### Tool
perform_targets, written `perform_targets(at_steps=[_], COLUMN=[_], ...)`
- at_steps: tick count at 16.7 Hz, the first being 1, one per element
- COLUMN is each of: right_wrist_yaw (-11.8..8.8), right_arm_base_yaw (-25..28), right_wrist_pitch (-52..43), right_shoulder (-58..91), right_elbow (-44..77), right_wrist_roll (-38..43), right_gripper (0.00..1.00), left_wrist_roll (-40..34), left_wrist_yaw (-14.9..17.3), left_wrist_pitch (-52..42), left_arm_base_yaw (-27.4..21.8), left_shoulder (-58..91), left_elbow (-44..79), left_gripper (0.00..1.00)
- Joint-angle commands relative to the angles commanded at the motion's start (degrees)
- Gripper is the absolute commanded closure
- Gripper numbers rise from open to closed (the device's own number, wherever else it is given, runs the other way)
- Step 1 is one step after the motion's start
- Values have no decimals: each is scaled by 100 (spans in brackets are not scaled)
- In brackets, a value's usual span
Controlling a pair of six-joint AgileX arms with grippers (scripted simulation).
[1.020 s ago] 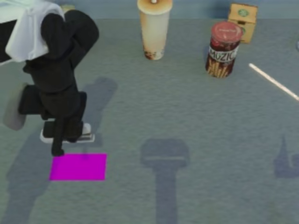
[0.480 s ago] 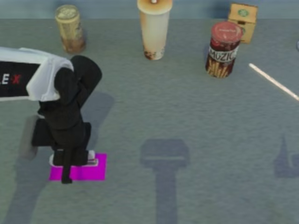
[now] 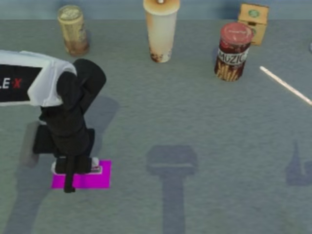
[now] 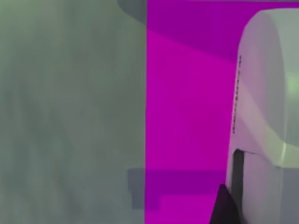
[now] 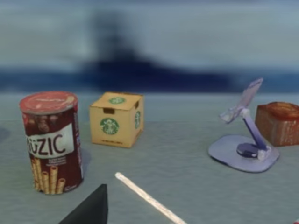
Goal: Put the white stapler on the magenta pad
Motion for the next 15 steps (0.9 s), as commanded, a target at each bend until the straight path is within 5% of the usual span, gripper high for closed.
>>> perform_targets(at_steps=[9,15], right_wrist_yaw=[0,0], right_arm_base_yaw=[0,0], right_wrist_pitch=[0,0], right_shoulder=[0,0], right_elbow=[0,0], right_wrist_roll=[0,0], right_gripper=[0,0], left_wrist_roll=[0,0], left_wrist_yaw=[0,0], left_wrist_pitch=[0,0], left_arm_base_yaw=[0,0], left_shoulder=[0,0], left_elbow=[0,0], left_gripper=[2,0])
